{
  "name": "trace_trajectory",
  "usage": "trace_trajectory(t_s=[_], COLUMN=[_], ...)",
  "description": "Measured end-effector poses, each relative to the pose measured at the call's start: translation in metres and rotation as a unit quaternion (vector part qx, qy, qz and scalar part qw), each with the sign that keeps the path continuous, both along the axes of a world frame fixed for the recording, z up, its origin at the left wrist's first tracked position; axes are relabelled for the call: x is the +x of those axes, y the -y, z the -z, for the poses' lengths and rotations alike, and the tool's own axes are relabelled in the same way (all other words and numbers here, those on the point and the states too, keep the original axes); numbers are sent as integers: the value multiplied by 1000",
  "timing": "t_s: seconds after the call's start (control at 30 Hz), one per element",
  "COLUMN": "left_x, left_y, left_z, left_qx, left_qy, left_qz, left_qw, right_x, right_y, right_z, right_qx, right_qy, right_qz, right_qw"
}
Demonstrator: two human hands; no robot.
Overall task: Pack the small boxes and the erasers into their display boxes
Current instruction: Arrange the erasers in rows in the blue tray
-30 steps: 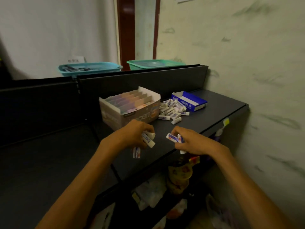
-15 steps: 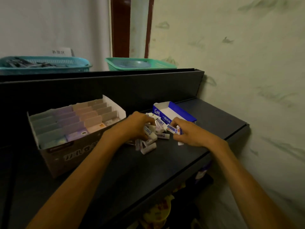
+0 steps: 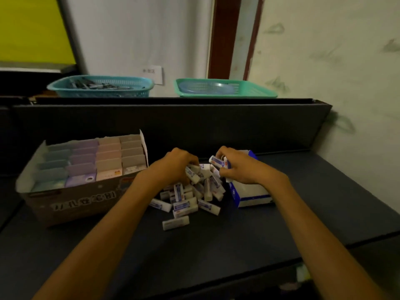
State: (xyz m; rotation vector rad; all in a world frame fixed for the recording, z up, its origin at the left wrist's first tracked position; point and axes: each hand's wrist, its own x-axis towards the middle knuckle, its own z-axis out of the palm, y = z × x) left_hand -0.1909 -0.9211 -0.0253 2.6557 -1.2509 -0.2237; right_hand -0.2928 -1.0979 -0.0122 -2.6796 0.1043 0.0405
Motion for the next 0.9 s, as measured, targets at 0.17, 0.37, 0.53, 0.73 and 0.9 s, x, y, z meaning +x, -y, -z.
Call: trace_trajectory(t_s=[0.17,0.37,0.53,0.73,0.9], left_x=[-1,-10,-15,-18,-23], left_y=[10,7,1,-2,-9], left_z=[6,12,16,14,14], left_qx=[-18,-42,-74,-111,-116], left_qy=[28,43,37,47,43], left_qz=[-78,-145,-156,-124,-120], left_qw=[996,988,984,985,985], right_x=[28,46,49,47,42], right_y=[16,18,26,40,50], right_z=[11,19,23,25,25], right_qx=[-10,-18,20,34,19], right_qy=[-5,18,34,31,40], right_qz=[-106,-171,-193,-198,-179], right_qw=[994,985,980,979,983])
